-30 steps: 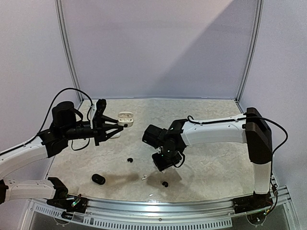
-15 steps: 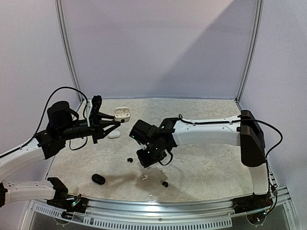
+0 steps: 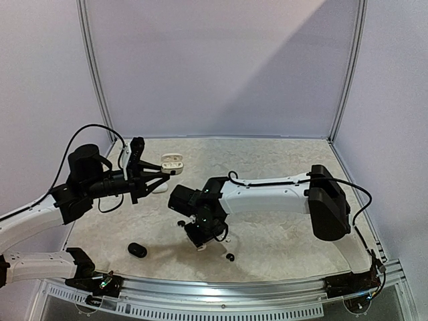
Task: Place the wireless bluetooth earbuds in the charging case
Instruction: Adjust the right earbud at the center of the board.
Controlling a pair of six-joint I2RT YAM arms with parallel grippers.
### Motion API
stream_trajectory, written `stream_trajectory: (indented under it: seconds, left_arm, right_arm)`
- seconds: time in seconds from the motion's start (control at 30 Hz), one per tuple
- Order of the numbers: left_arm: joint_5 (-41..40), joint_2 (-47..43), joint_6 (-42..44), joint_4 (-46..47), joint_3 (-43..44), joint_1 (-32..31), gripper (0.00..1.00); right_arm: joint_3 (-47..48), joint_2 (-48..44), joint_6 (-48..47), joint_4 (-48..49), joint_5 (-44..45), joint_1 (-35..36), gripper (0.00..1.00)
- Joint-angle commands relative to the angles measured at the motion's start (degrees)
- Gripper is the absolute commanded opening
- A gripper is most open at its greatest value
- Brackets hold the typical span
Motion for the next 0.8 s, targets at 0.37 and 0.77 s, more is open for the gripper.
stream_trajectory:
  seconds: [0.37, 0.77]
  left_arm:
    - [-1.0, -1.8, 1.4, 0.4, -0.9, -2.5, 0.00]
    - [-1.1, -1.9, 2.4, -0.1, -0.7, -2.7, 0.00]
  right_arm:
    - [7.1, 6.6, -3.0, -10.0, 4.5, 3.1, 0.47]
    - [3.4, 3.2, -2.9, -11.2, 5.4, 3.9, 0.48]
